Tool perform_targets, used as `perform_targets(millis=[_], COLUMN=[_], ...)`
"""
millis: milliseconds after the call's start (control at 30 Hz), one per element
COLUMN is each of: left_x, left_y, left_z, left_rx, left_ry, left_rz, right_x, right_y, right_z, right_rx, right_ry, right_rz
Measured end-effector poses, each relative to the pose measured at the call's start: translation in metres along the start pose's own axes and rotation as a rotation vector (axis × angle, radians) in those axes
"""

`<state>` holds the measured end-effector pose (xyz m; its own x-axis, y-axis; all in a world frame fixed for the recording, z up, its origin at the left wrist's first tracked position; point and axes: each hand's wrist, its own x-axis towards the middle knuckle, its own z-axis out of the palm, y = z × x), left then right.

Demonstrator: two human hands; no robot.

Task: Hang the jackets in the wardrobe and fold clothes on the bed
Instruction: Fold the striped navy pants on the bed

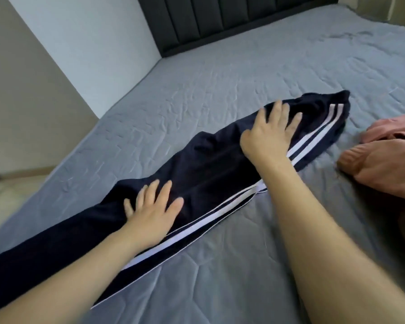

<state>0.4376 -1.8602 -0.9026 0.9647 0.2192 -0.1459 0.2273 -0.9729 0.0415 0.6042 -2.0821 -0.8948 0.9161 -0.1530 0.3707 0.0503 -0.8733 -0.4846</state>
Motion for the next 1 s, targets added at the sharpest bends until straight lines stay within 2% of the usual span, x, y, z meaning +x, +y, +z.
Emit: perform_targets(millis=[67, 133, 200, 267, 367, 500, 600, 667, 733, 833, 900, 933, 967, 1000], left_x=[-0.029, -0.053, -0.066, -0.078, -0.096, -0.111, -0.123, -0.136, -0.156, -0.180, -0.182, -0.178, -0.171, -0.162], left_y=[-0.044, -0.076, -0.105, -0.139, -0.189, -0.213, -0.213, -0.211, -0.205, -0.218, -0.247, -0.265, -0.284, -0.304], left_z=[0.026, 0.037, 0.031, 0.018, 0.003, -0.015, -0.028, -0.028, -0.025, -0.033, -0.048, -0.052, -0.056, -0.057], left_rx=[0.061, -0.073, -0.141, -0.089, 0.095, 0.457, 0.532, 0.550, 0.500, 0.396, 0.091, -0.071, -0.174, -0.214], left_ry=[-0.195, -0.193, -0.196, -0.241, -0.271, -0.061, -0.035, -0.092, -0.226, -0.503, -0.733, -0.743, -0.637, -0.451], left_rz=[-0.048, -0.011, 0.020, 0.038, -0.017, -0.079, -0.065, -0.010, 0.020, -0.037, -0.138, -0.179, -0.196, -0.213], right_x=[-0.028, -0.068, -0.110, -0.143, -0.173, -0.218, -0.244, -0.253, -0.259, -0.264, -0.270, -0.273, -0.276, -0.278], right_y=[-0.039, -0.069, -0.088, -0.105, -0.132, -0.165, -0.197, -0.223, -0.243, -0.255, -0.252, -0.251, -0.251, -0.254], right_z=[0.020, 0.043, 0.061, 0.068, 0.061, 0.047, 0.051, 0.059, 0.069, 0.082, 0.088, 0.089, 0.090, 0.091], right_rx=[-0.023, -0.066, -0.148, -0.161, -0.021, 0.082, 0.122, 0.146, 0.093, -0.032, -0.110, -0.144, -0.165, -0.167], right_ry=[-0.168, -0.390, -0.541, -0.580, -0.615, -0.681, -0.744, -0.780, -0.787, -0.797, -0.766, -0.747, -0.731, -0.711], right_rz=[-0.174, -0.315, -0.470, -0.604, -0.700, -0.871, -0.839, -0.746, -0.684, -0.610, -0.588, -0.596, -0.606, -0.611])
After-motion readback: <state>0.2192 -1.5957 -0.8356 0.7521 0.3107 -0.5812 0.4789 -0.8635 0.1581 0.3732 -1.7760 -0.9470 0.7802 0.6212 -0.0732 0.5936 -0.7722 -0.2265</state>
